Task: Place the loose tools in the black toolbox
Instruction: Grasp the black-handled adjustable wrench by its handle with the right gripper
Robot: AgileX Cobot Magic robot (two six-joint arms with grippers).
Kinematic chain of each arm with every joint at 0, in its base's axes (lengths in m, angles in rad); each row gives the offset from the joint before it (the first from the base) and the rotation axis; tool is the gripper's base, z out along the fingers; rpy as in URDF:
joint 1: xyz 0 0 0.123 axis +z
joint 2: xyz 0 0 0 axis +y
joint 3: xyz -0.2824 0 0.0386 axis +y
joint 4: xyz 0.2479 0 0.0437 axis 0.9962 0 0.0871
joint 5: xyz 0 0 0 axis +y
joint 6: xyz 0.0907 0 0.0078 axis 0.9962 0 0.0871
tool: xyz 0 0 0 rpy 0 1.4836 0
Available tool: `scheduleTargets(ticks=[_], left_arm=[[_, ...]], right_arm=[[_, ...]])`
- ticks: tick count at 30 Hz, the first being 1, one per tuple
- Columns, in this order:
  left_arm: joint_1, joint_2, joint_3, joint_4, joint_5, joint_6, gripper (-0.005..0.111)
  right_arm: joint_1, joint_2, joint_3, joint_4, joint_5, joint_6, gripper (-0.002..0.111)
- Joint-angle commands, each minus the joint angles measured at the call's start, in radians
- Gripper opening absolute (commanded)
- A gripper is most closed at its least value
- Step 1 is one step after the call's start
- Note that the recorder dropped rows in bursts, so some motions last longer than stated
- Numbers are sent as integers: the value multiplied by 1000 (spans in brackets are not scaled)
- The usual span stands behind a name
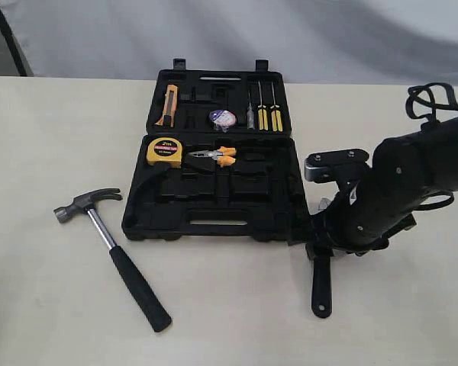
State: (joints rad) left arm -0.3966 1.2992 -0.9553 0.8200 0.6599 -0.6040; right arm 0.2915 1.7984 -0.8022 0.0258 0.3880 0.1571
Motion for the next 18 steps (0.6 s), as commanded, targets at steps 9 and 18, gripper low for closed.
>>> scheduleTargets(ticks=[9, 18], left_arm=[[3, -8, 9, -14, -17, -10, 1], [3, -8, 9, -14, -17, -10, 1]], right_arm=[[-51, 34, 2, -129, 71, 7, 0], [-242, 34, 2, -233, 254, -60, 0]])
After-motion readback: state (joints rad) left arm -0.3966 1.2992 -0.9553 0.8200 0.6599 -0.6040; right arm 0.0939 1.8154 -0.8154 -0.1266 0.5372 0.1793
